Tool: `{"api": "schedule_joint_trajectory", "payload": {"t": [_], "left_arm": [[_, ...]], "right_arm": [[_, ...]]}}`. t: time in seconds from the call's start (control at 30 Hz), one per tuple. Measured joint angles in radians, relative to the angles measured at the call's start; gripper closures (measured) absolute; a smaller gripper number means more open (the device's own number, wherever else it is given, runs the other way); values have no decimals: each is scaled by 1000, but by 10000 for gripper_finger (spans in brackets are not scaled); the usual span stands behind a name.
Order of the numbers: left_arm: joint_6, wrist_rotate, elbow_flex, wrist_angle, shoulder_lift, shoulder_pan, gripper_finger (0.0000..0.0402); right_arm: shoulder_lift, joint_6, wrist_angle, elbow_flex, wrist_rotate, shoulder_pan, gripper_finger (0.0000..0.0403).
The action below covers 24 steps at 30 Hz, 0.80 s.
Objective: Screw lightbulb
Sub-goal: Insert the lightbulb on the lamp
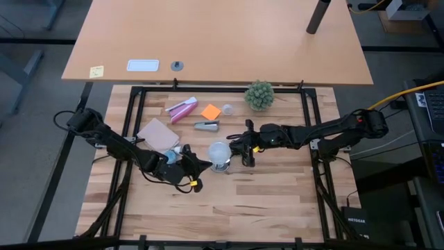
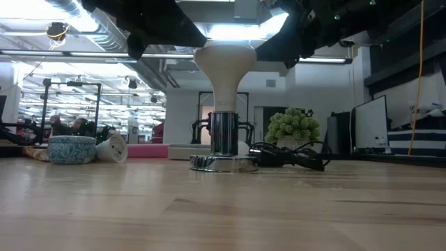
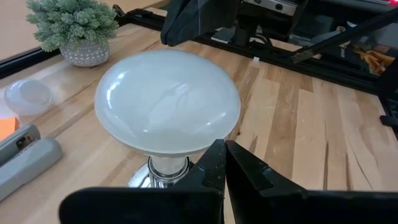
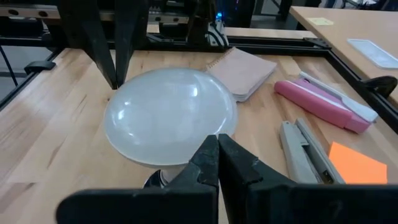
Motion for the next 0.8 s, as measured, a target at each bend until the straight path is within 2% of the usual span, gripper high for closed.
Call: {"api": "schedule_joint_trajectory", "payload": {"t": [0.8], "left_arm": [[4,0,0,3,0,0,400]], "right_arm": [[65,0,58,0,44,0,398]]}}
